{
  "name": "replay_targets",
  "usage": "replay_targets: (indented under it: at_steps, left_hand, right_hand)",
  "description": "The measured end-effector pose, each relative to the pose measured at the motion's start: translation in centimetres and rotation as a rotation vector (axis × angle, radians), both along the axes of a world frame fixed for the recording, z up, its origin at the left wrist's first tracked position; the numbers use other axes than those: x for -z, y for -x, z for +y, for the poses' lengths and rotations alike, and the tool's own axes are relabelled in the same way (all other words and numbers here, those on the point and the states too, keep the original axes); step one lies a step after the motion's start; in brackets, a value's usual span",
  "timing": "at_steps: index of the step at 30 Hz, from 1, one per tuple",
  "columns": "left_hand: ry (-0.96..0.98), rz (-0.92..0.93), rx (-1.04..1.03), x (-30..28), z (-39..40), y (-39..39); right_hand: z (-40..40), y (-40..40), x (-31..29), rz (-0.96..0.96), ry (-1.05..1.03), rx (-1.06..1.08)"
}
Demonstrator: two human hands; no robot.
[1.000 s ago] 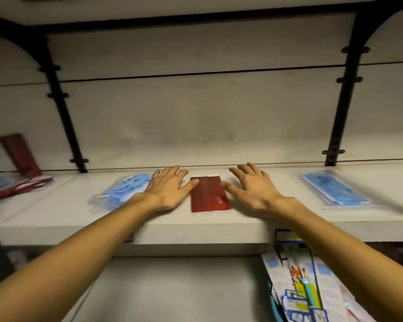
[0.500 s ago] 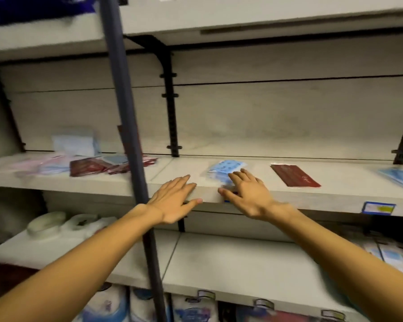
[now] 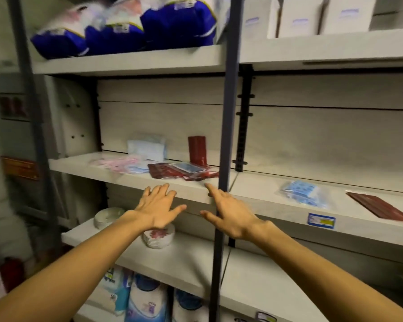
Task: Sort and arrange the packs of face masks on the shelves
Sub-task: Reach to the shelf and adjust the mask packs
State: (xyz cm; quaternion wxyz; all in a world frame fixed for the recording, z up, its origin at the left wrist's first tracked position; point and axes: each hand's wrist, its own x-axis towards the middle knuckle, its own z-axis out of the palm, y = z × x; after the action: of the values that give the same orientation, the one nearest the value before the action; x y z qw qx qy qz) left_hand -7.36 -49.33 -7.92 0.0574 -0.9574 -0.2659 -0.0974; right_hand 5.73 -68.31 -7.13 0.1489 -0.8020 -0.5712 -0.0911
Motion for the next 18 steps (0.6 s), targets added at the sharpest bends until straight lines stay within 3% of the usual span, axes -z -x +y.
replay_targets:
  at_steps: [11,18]
  left_hand:
    - [-0.069,-0.019,-0.163,-3.5,17.7,0.1]
    - [0.018,-0.049,-0.245,-4.8,28.3,-1.7]
  right_hand:
    - [20.2,-5.1,-2.3,0.109,-0.134,0.104]
    - [32.3,-8.2,-2.1,0.202,-0.014,0.102]
